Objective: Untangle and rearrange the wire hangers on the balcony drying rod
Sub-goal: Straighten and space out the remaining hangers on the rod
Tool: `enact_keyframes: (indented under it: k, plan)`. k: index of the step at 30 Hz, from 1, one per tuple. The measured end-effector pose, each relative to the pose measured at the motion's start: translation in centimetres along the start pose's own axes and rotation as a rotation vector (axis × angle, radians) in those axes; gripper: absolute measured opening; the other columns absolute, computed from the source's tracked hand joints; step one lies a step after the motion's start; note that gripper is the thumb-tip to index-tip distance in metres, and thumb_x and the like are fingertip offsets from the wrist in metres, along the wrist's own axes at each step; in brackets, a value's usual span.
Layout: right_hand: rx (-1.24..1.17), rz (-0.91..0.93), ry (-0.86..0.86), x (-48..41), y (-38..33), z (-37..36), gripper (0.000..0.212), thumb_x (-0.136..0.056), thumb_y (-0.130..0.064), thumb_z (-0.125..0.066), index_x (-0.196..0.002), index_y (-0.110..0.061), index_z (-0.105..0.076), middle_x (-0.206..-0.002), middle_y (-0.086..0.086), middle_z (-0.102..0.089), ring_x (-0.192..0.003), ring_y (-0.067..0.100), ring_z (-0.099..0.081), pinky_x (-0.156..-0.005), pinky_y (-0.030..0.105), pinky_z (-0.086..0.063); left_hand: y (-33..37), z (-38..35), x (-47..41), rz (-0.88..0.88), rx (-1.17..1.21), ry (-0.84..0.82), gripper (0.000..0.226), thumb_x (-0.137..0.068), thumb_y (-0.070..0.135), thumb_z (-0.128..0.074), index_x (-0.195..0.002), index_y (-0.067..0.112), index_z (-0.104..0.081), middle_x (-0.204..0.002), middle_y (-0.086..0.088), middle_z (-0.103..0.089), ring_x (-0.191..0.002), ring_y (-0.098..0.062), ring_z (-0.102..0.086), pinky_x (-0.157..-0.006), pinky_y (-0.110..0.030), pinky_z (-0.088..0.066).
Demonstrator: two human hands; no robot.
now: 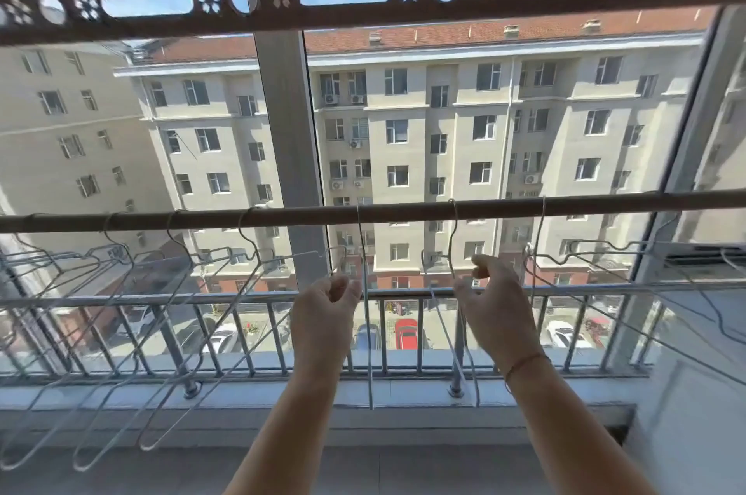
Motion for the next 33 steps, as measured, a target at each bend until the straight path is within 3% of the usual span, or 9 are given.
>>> enact_keyframes:
  k: [3,6,8,12,15,20,23,28,33]
  plan:
    - [-0.036,0.114,0.082,1.7,-4.5,-0.1,0.043,-0.085,-0.013,-0.061,-0.127,-0.006,-0.051,-0.114,0.009,-0.054,-0.093,0.02,-0.056,-0.082,0.02,-0.039,0.3,4.0,-0.1,-0.05,-0.014,0.079,0.019,-0.083,0.023,-0.068,-0.098,0.011,-0.071,-0.076,0.007,-0.07,-0.074,-0.01,-0.066,-0.072,-0.026,-0.053]
    - [-0.128,0.216,-0.027,3.8,-9.6,-3.5,0.032,-0.087,-0.014,-0.061,-0.118,-0.009,-0.056,-0.101,0.004,-0.061,-0.071,0.006,-0.056,-0.066,0.01,-0.041,0.6,9.3,-0.8,-0.121,-0.073,0.193,0.022,-0.083,0.026,-0.068,-0.101,0.013,-0.07,-0.084,0.003,-0.071,-0.078,-0.011,-0.067,-0.074,-0.026,-0.053]
    - [-0.179,0.258,-0.103,5.3,-12.5,-6.6,0.024,-0.086,-0.014,-0.061,-0.11,-0.013,-0.06,-0.09,-0.002,-0.063,-0.067,-0.002,-0.054,-0.061,0.002,-0.041,0.4,13.1,-1.5,-0.147,-0.088,0.258,0.023,-0.084,0.025,-0.067,-0.102,0.011,-0.07,-0.088,-0.004,-0.073,-0.082,-0.017,-0.068,-0.077,-0.03,-0.053]
    - [-0.216,0.263,-0.138,7.7,-16.1,-12.4,0.019,-0.084,-0.015,-0.063,-0.103,-0.019,-0.062,-0.081,-0.011,-0.061,-0.071,0.001,-0.057,-0.069,0.005,-0.044,-1.0,19.9,-3.2,-0.166,-0.166,0.341,0.03,-0.084,0.022,-0.067,-0.11,0.008,-0.067,-0.1,-0.007,-0.073,-0.084,-0.012,-0.063,-0.074,-0.016,-0.046]
    - [-0.231,0.198,-0.129,8.5,-17.1,-16.2,0.013,-0.085,-0.021,-0.064,-0.09,-0.028,-0.055,-0.082,-0.007,-0.061,-0.076,0.011,-0.059,-0.07,0.017,-0.048,-2.5,22.8,-4.7,-0.152,-0.208,0.3,0.035,-0.085,0.02,-0.065,-0.117,0.004,-0.062,-0.11,-0.013,-0.07,-0.092,-0.016,-0.064,-0.073,-0.016,-0.047]
    - [-0.145,-0.008,-0.121,9.2,-15.8,-21.0,0.04,-0.084,-0.037,-0.064,-0.11,-0.011,-0.048,-0.094,0.004,-0.061,-0.085,0.019,-0.06,-0.076,0.033,-0.05,-4.7,23.5,-7.0,-0.111,-0.264,0.134,0.023,-0.085,0.024,-0.065,-0.101,0.007,-0.069,-0.089,-0.006,-0.072,-0.073,-0.011,-0.058,-0.06,-0.015,-0.038]
    - [-0.13,-0.064,-0.08,9.5,-15.3,-21.9,0.03,-0.085,-0.029,-0.065,-0.105,-0.01,-0.052,-0.08,-0.001,-0.061,-0.073,0.013,-0.058,-0.068,0.027,-0.044,-5.8,22.4,-7.8,-0.111,-0.235,0.0,0.02,-0.087,0.025,-0.063,-0.099,0.011,-0.072,-0.081,0.001,-0.072,-0.069,-0.008,-0.063,-0.056,-0.008,-0.039]
    - [-0.073,-0.087,-0.017,9.2,-14.7,-20.9,0.016,-0.085,-0.017,-0.063,-0.097,-0.008,-0.063,-0.079,0.005,-0.068,-0.077,0.021,-0.066,-0.074,0.033,-0.054,-7.0,20.1,-8.6,-0.078,-0.195,-0.145,0.012,-0.086,0.02,-0.064,-0.091,0.014,-0.074,-0.079,-0.003,-0.075,-0.072,-0.017,-0.068,-0.073,-0.035,-0.056]
    - [-0.059,-0.119,0.009,8.2,-13.3,-19.1,0.016,-0.085,-0.012,-0.061,-0.098,-0.007,-0.068,-0.078,0.006,-0.067,-0.078,0.023,-0.067,-0.073,0.031,-0.053,-7.9,17.5,-8.7,0.039,-0.011,-0.236,0.008,-0.085,0.014,-0.065,-0.087,0.015,-0.073,-0.068,0.001,-0.072,-0.058,-0.014,-0.063,-0.061,-0.028,-0.051]
Point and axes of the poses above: each hand's wrist, its own x-axis away from the middle knuckle, its own z-axis out of the back of the hand, y = z × x, the point moved 10 cm from there along -x, towards the middle knuckle
